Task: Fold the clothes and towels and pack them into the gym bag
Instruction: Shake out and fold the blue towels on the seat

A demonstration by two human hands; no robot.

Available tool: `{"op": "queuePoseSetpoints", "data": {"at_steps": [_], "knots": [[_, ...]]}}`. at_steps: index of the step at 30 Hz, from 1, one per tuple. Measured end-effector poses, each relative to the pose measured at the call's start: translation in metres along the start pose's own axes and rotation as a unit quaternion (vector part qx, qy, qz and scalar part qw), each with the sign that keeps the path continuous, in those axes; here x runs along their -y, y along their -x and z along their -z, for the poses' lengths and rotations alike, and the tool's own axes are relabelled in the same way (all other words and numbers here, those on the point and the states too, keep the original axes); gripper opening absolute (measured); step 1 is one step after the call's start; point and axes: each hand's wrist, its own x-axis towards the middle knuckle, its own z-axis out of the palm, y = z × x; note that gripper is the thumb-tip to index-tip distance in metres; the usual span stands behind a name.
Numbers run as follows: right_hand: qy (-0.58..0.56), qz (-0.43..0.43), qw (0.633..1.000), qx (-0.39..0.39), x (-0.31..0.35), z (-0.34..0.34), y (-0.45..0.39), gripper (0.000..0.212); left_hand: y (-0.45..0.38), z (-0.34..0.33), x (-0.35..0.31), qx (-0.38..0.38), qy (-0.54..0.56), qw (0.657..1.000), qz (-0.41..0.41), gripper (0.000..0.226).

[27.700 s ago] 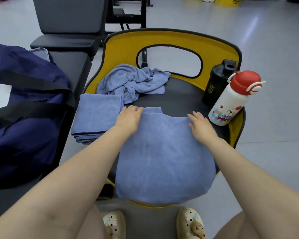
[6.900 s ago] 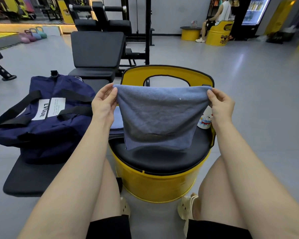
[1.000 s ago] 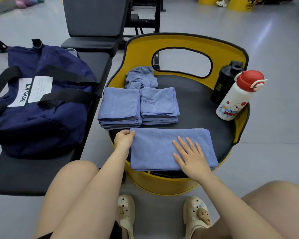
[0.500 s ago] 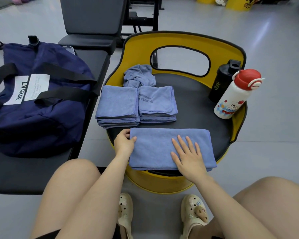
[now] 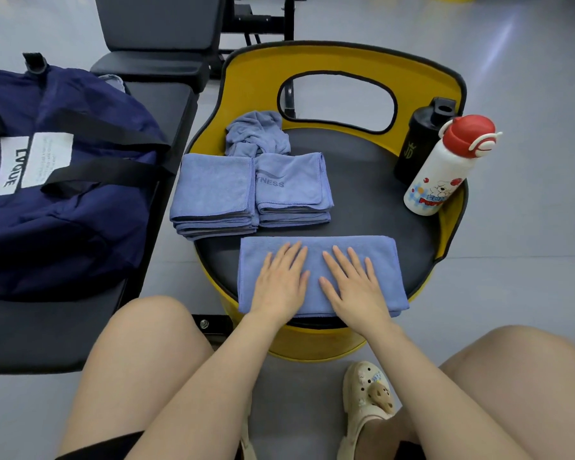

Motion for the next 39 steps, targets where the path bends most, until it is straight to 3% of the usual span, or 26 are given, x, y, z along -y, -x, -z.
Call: {"op": "queuePoseSetpoints", "data": {"at_steps": [4, 6, 9, 13, 16, 19, 25, 28, 31, 33, 37, 39], "knots": [[-0.007, 0.013, 1.0, -0.02, 0.005, 0.002, -0.012, 0.078, -0.002, -0.009, -0.004, 0.034, -0.031, 0.999, -0.002, 0.084], [0.006, 0.025, 1.0, -0.012, 0.007, 0.0, -0.018, 0.08, -0.001, -0.012, -0.002, 0.037, -0.05, 0.998, -0.006, 0.087], [0.025, 0.016, 1.0, -0.007, 0.002, -0.003, -0.022, 0.082, -0.001, -0.01, 0.008, 0.038, -0.061, 0.997, 0.01, 0.084], [0.02, -0.031, 0.999, -0.013, -0.017, 0.0, -0.019, 0.07, -0.002, -0.002, 0.027, 0.035, -0.062, 0.996, 0.047, 0.058], [0.027, -0.066, 0.997, -0.009, -0.03, 0.006, -0.014, 0.057, 0.002, 0.002, 0.037, 0.031, -0.048, 0.997, 0.057, 0.067], [0.019, -0.1, 0.995, -0.018, -0.039, 0.009, -0.009, 0.057, 0.005, 0.004, 0.044, 0.03, -0.02, 0.996, 0.08, 0.053], [0.02, -0.124, 0.992, -0.015, -0.044, 0.012, -0.005, 0.061, 0.011, 0.013, 0.046, 0.003, 0.016, 0.993, 0.12, 0.051], [0.02, -0.131, 0.991, -0.029, -0.037, 0.013, -0.003, 0.062, 0.013, 0.021, 0.047, -0.069, 0.108, 0.973, 0.192, 0.053], [0.013, -0.068, 0.997, -0.028, -0.02, 0.013, -0.004, 0.059, 0.013, 0.027, 0.051, -0.098, 0.208, 0.935, 0.27, 0.053], [0.017, -0.023, 0.999, -0.025, -0.009, 0.011, -0.007, 0.058, 0.011, 0.03, 0.055, -0.083, 0.256, 0.912, 0.308, 0.047], [0.007, -0.05, 0.999, 0.004, 0.001, 0.006, -0.008, 0.058, 0.009, 0.033, 0.061, -0.008, 0.27, 0.901, 0.339, 0.032], [0.016, -0.058, 0.998, 0.012, 0.005, 0.004, -0.008, 0.058, 0.007, 0.034, 0.064, -0.004, 0.312, 0.888, 0.337, 0.022]]}}
